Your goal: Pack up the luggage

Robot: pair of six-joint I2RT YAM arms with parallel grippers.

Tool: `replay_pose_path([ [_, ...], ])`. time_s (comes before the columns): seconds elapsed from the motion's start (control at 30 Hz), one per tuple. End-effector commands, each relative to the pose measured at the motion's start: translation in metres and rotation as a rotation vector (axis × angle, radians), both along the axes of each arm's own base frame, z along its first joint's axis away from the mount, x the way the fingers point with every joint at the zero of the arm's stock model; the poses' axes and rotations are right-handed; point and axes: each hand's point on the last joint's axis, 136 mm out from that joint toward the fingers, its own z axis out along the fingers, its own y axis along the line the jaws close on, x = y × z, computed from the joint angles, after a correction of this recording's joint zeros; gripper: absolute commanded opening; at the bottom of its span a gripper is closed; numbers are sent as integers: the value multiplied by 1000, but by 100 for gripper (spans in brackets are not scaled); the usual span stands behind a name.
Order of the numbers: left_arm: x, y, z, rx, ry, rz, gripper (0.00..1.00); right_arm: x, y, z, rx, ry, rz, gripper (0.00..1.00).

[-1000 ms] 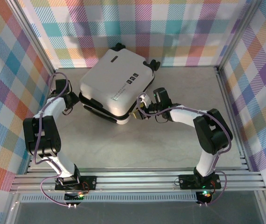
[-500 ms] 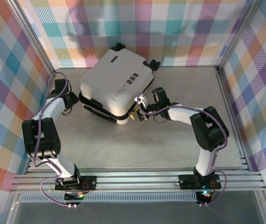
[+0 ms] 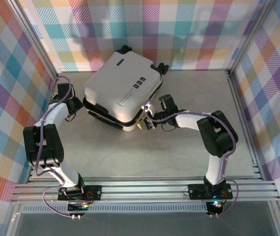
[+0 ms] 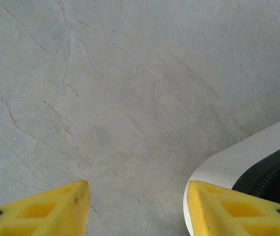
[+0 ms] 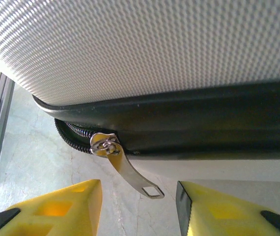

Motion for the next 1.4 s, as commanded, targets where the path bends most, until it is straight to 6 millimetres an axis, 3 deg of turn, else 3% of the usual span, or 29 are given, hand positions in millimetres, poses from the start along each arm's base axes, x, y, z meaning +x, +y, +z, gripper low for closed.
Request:
replay_pose_path([
  [0.0, -6, 4, 9, 18, 3, 2, 55, -3, 7, 0, 27, 17, 32, 45],
  [0.4, -9, 4, 6, 21, 11, 0, 55, 2, 14, 11, 69, 5, 49, 40],
  [1.0, -9, 6, 11, 36, 8, 0, 55, -9, 7, 23, 84, 9, 26, 9],
  [1.37, -8, 6, 14, 36, 3, -1, 55, -4, 6, 29, 77, -16, 1, 12],
])
